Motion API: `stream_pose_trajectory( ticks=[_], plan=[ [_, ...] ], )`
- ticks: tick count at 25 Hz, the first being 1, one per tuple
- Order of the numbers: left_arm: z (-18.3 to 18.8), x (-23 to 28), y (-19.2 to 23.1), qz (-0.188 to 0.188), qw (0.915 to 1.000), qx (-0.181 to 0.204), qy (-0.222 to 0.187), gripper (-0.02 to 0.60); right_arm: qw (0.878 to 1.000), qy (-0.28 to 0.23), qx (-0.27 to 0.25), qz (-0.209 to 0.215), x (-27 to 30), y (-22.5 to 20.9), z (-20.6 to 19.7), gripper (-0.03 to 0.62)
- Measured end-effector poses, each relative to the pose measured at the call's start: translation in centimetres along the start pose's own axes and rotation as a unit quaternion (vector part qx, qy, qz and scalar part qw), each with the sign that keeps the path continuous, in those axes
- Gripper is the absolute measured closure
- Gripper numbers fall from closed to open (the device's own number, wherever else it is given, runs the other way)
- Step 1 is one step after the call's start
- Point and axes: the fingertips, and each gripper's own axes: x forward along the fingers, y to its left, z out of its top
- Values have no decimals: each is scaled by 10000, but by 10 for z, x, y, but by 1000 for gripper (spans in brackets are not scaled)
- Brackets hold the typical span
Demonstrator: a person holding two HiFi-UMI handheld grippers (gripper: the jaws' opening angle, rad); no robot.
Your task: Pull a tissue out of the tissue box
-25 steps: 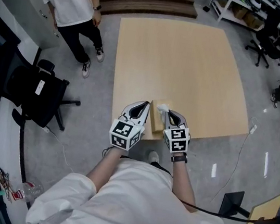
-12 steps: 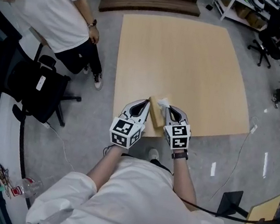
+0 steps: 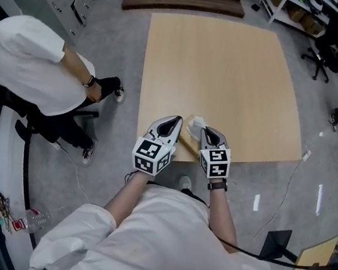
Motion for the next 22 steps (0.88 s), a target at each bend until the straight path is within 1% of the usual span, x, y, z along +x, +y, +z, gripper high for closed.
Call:
stream_pose_trajectory(
  ticks=[7, 14, 16, 18, 20, 22],
  plan=[
    [1, 5, 1, -1, 10000, -88, -14, 592, 9950, -976, -137, -142, -31, -14, 75, 591],
    [35, 2, -3, 4, 9992, -3, -402, 592, 9810, -1922, -131, -232, -68, -16, 138, 591],
    [50, -2, -4, 14, 9983, 93, -582, 592, 9765, -2132, -117, -275, -78, -14, 151, 591],
    [67, -7, -6, 56, 9966, 269, -777, 592, 9732, -2284, -94, -262, -84, -9, 159, 590],
    [82, -11, -8, 132, 9942, 484, -952, 592, 9720, -2337, -44, -227, -86, -5, 162, 591],
    [93, -14, -9, 199, 9918, 643, -1083, 592, 9717, -2341, 32, -309, -86, -6, 163, 590]
  ],
)
